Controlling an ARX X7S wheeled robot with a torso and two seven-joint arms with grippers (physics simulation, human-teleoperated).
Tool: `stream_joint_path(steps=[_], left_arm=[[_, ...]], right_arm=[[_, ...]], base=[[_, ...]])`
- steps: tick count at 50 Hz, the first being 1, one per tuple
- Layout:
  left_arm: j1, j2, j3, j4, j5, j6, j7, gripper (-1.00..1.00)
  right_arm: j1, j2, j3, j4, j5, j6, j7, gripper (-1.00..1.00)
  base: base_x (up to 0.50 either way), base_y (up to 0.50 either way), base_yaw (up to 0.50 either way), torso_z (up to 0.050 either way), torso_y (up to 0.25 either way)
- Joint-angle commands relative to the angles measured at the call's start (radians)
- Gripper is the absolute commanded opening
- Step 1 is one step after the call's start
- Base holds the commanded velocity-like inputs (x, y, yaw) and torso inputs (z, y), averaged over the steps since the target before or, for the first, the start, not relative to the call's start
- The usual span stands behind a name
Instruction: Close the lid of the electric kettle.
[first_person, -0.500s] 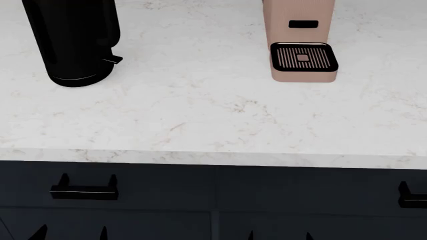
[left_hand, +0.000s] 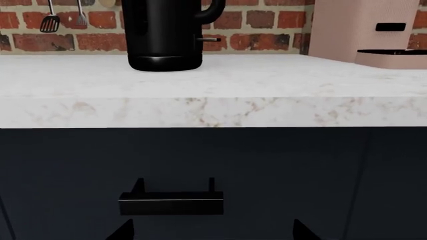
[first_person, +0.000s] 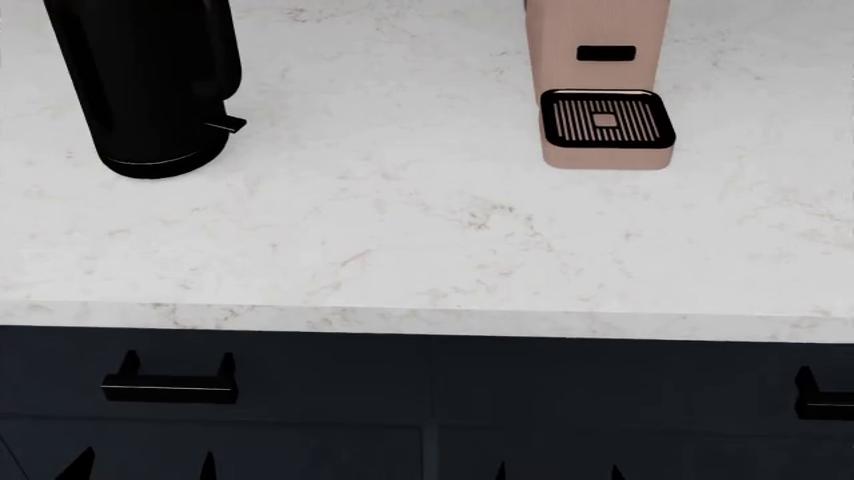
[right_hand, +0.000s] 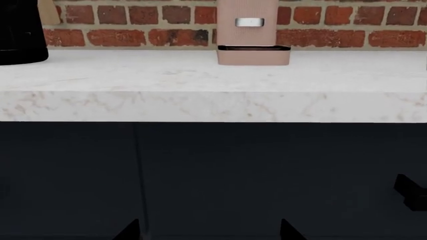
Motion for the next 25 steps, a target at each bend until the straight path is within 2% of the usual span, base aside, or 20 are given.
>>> stream_joint_path(steps=[1,8,12,25], left_arm=[[0.003,-0.021,0.022,0.015,-0.022,0.008,-0.018,1.0],[0.005,-0.033,0.027,0.018,-0.041,0.012,-0.022,1.0],[0.012,-0.04,0.026,0.085,-0.059,-0.039,-0.031,1.0],[0.027,-0.104,0.024,0.413,-0.085,-0.282,-0.062,1.0]], right_arm=[[0.004,0.02,-0.027,-0.002,0.015,0.004,0.023,1.0],[0.004,0.029,-0.039,-0.004,0.02,0.006,0.033,1.0],[-0.002,0.041,-0.041,-0.049,0.021,0.039,0.043,1.0],[0.006,0.099,-0.046,-0.36,0.044,0.36,0.056,1.0]], base=[[0.0,0.0,0.0,0.05,0.004],[0.0,0.0,0.0,0.05,0.005],[0.0,0.0,0.0,0.05,0.004],[0.0,0.0,0.0,0.05,0.005]])
